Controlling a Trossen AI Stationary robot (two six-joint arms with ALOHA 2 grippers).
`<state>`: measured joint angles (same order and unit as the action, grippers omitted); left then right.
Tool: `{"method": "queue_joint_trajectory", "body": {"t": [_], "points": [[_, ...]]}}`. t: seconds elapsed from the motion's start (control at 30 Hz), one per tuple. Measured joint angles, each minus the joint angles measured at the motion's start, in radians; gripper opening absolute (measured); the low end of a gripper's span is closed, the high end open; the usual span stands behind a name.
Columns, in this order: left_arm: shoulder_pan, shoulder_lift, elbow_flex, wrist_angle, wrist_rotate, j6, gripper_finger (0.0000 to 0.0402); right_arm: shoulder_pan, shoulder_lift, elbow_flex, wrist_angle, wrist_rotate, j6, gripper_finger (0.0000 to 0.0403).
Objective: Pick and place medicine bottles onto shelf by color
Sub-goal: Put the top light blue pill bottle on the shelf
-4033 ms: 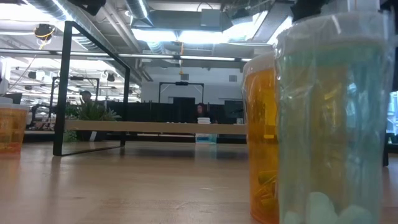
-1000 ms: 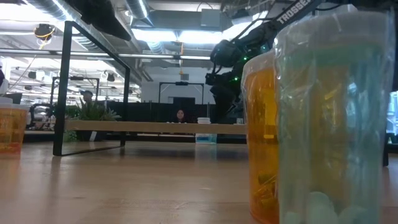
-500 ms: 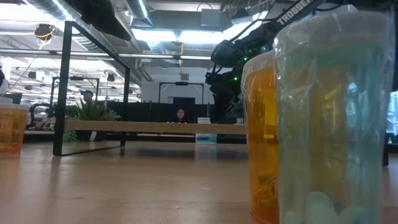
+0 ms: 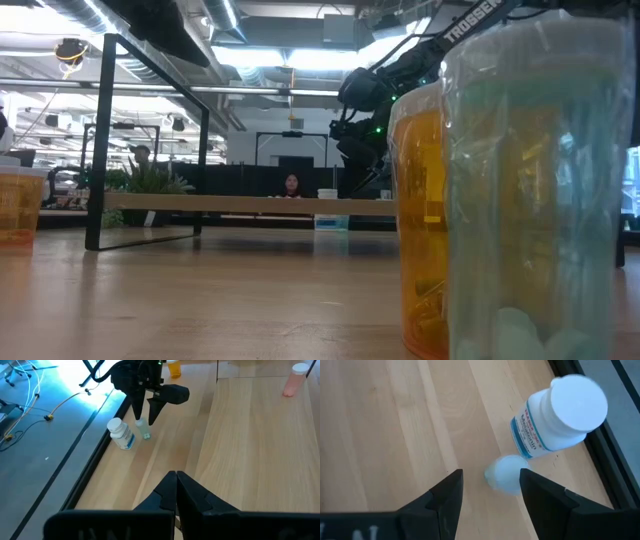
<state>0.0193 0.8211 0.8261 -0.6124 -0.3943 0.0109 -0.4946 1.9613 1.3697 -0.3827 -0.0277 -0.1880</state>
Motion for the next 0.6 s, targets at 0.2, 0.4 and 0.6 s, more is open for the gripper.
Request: {"method": "queue_joint_trajectory", "body": {"t": [0.2,0.4,0.6], "points": [[0.0,0.0,0.0,-0.001,0.0,0.0,0.0,0.0,0.02,0.003,0.029,0.012,-0.006,0.0198],[0.0,0.0,0.0,-0.001,0.0,0.0,0.0,0.0,0.026,0.0,0.038,0.005,-0.006,0.0198],[0.0,0.0,0.0,-0.001,0.0,0.0,0.0,0.001,0.026,-0.001,0.022,0.005,-0.006,0.0198]]}}
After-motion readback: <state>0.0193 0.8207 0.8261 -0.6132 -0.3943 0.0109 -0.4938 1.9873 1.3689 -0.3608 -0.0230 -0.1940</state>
